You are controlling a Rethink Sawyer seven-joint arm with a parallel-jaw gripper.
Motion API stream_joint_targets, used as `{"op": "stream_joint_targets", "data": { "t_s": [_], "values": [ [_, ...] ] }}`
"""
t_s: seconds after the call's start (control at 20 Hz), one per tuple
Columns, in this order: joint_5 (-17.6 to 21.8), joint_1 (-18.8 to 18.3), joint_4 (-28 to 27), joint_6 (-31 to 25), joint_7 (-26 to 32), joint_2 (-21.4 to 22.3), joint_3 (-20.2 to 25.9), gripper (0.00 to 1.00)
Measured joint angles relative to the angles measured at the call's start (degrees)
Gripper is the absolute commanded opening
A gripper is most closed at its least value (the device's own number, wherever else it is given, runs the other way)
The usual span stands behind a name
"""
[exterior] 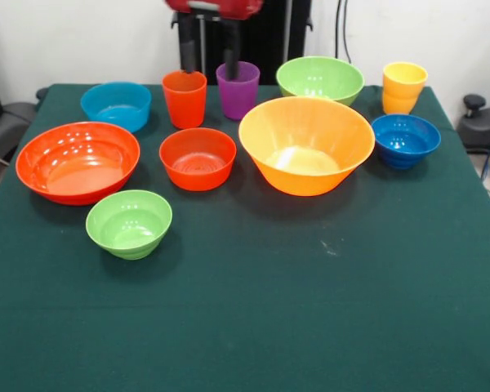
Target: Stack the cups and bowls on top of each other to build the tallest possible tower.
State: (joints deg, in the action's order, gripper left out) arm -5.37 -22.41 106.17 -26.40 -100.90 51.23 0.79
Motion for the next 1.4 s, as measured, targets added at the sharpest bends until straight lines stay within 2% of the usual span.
{"op": "stream_joint_targets", "data": {
  "t_s": [0.15,0.2,0.65,1.0,1.4],
  "values": [
    [2.28,-2.01,0.98,0.77,0.0,0.03,0.31,1.0],
    [4.22,-3.05,1.48,1.55,0.0,-0.01,0.54,1.0],
    [10.74,-4.4,2.59,5.87,0.0,-1.28,1.36,1.0],
    [14.1,-3.52,3.3,9.68,0.0,-3.16,1.38,1.0],
    [14.6,-1.95,3.47,10.05,0.0,-3.98,1.33,1.0]
  ]
}}
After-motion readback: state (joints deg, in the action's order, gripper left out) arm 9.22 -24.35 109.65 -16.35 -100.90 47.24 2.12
